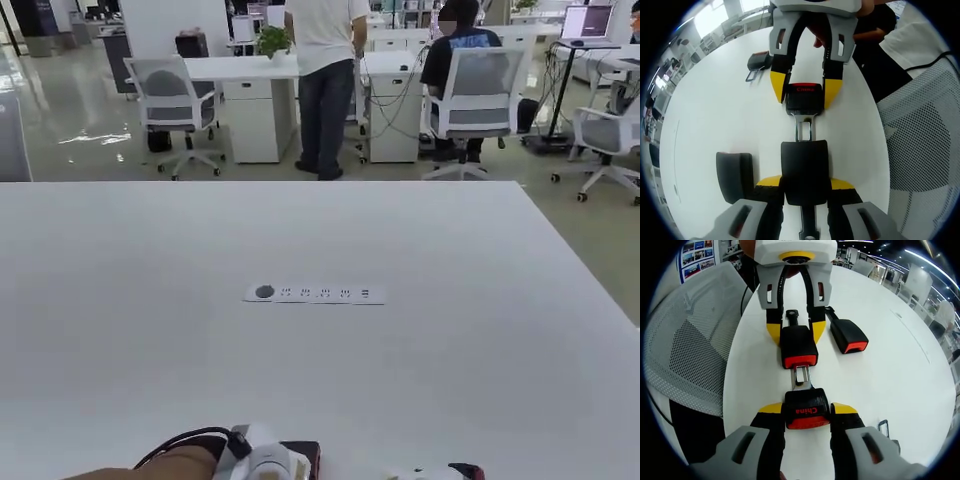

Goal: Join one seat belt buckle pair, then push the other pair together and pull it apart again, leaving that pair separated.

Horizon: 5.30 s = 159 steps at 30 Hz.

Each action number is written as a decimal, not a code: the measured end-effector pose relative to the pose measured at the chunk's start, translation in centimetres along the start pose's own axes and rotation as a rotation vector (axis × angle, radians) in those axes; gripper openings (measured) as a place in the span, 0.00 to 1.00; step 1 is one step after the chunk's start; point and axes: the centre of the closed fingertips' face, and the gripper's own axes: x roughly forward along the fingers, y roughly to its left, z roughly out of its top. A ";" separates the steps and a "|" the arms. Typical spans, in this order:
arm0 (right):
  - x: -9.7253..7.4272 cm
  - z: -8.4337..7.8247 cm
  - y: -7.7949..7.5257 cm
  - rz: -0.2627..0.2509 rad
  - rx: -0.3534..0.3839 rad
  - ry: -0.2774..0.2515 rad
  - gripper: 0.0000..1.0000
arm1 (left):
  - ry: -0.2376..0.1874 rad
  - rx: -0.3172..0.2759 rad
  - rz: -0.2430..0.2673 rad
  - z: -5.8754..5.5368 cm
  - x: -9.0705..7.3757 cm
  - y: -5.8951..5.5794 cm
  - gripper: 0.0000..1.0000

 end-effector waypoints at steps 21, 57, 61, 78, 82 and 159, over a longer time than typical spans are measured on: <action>0.4 1.5 0.6 0.011 -0.032 -0.010 0.32 | -0.005 -0.002 0.006 0.0 -0.1 0.1 0.33; 1.9 3.1 0.4 0.030 -0.054 -0.012 0.31 | -0.055 -0.021 0.011 -0.1 -0.2 0.5 0.32; 1.7 3.2 0.4 0.025 -0.054 -0.010 0.31 | -0.055 -0.019 0.013 -0.3 -0.2 0.5 0.32; 2.4 2.5 0.0 0.032 -0.077 0.026 0.31 | -0.089 -0.026 0.014 -0.2 -0.3 0.6 0.32; 2.2 2.5 0.3 0.031 -0.081 0.030 0.31 | -0.097 -0.037 0.024 -0.4 -0.2 0.5 0.32; -7.3 -6.1 -10.3 -0.121 0.035 0.049 0.34 | -0.125 -0.127 0.154 0.3 -3.5 8.6 0.46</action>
